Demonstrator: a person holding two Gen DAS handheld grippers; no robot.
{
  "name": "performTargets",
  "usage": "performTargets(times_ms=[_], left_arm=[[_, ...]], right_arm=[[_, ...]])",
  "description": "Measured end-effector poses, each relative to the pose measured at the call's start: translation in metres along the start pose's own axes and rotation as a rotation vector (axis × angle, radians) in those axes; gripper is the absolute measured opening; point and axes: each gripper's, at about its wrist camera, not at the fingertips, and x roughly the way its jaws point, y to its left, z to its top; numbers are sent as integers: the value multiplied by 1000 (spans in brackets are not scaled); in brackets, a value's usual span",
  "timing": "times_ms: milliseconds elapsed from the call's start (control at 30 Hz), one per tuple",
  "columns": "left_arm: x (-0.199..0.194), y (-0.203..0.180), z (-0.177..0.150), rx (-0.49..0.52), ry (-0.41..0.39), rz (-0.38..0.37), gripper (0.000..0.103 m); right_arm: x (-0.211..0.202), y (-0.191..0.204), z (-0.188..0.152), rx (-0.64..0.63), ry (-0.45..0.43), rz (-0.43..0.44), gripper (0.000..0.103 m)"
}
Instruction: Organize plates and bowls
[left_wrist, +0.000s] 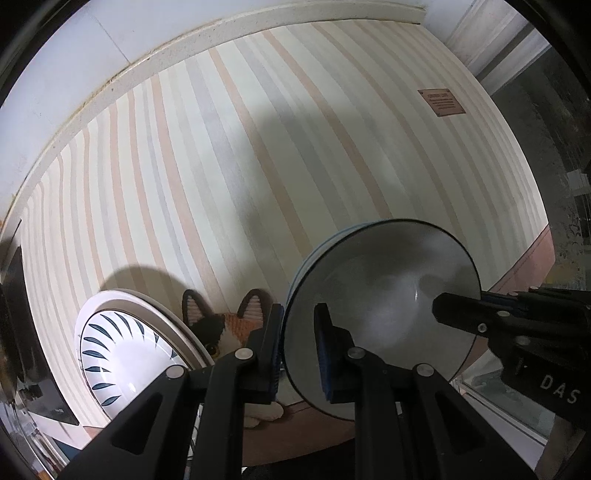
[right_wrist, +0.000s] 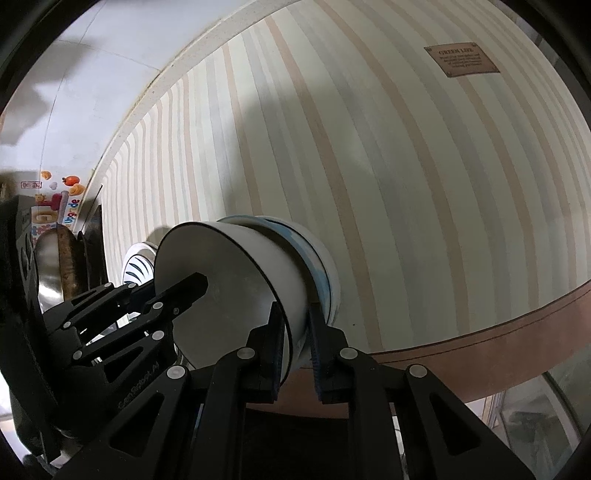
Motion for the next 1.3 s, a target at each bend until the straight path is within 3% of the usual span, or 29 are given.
performTargets(times_ms=[367,533,667,733,800,867,900,1300], left_arm=[[-25,6,-8,-21,-37,-55,15],[-64,5,-19,-6,-107,-71,20],[-93,4,-30,7,-162,-89,27],[-106,4,-35,13,-183,-107,35],[-118,4,-41,19,-206,-121,60],[-130,5,-46,23,-234,-129,80],[-136,5,-49,24,-247,-133,84],[-166,13,-69,9,-284,-199,96]], right_arm=[[-25,0,-7,13,-50,17,22],[-58,15,-28,-47,-143,-52,53],[-85,29,-47,-82,-208,-94,66],[-101,36,-59,-94,-242,-102,76],[-115,41,-70,-95,-269,-109,82],[-127,47,-81,-100,-294,-120,86],[-133,49,-88,-103,-309,-125,88],[-180,61,-136,-100,-429,-148,98]])
